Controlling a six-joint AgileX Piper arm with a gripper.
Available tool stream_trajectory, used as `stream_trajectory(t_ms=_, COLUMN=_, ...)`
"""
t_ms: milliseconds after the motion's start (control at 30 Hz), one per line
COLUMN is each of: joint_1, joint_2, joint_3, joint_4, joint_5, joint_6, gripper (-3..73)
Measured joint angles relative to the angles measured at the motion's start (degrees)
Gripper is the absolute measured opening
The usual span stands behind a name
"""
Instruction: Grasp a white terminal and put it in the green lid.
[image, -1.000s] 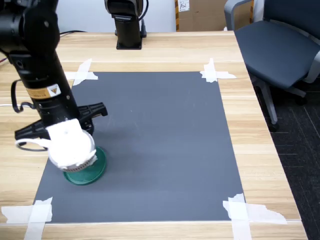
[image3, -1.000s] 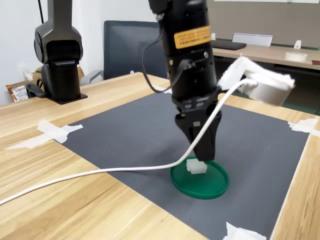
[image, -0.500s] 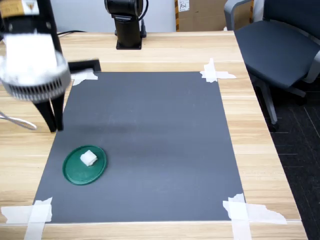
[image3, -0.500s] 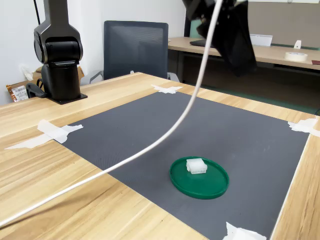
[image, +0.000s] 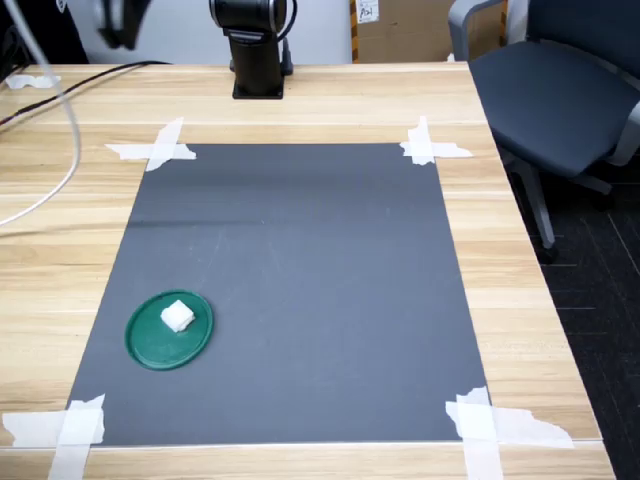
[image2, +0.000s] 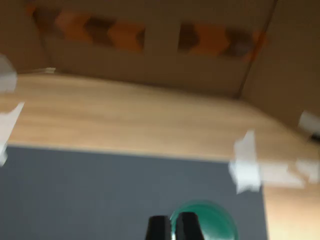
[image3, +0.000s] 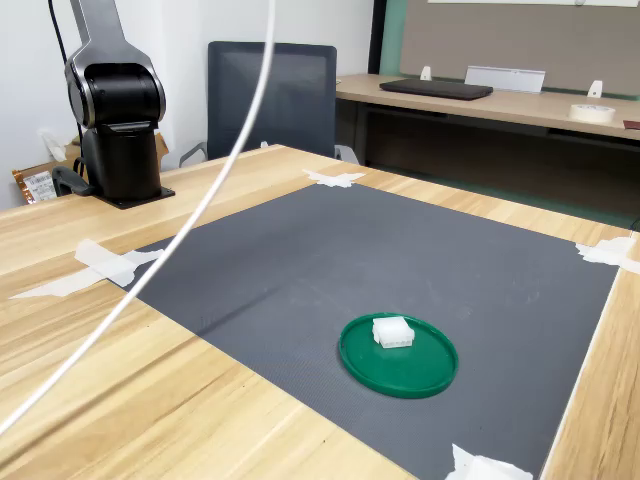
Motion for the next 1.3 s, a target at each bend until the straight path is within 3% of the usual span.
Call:
stream_trajectory(t_ms=167, joint_1=0.00, joint_2=-10.11, joint_3=11.59, joint_4=1.14, joint_5=-2.34, joint_6=-0.19, gripper=-2.7)
stream_trajectory(t_ms=300, joint_1=0.62, joint_2=-18.46, joint_3=20.56, joint_4=5.59, joint_5=-8.84, joint_6=-0.19, gripper=-2.7)
stream_trajectory(t_ms=400, joint_1=3.82, joint_2=-23.71, joint_3=26.69, joint_4=8.54, joint_5=-16.28, joint_6=-0.42, gripper=-2.7)
stream_trajectory(t_ms=533, joint_1=8.47, joint_2=-30.12, joint_3=33.64, joint_4=9.78, joint_5=-23.08, joint_6=-2.45, gripper=-2.7)
stream_trajectory(t_ms=867, joint_1=9.19, joint_2=-46.38, joint_3=45.00, joint_4=10.19, joint_5=-19.84, joint_6=-3.41, gripper=-2.8)
stream_trajectory(t_ms=1300, joint_1=9.19, joint_2=-58.49, joint_3=51.47, joint_4=10.19, joint_5=-19.64, joint_6=-3.41, gripper=-2.8)
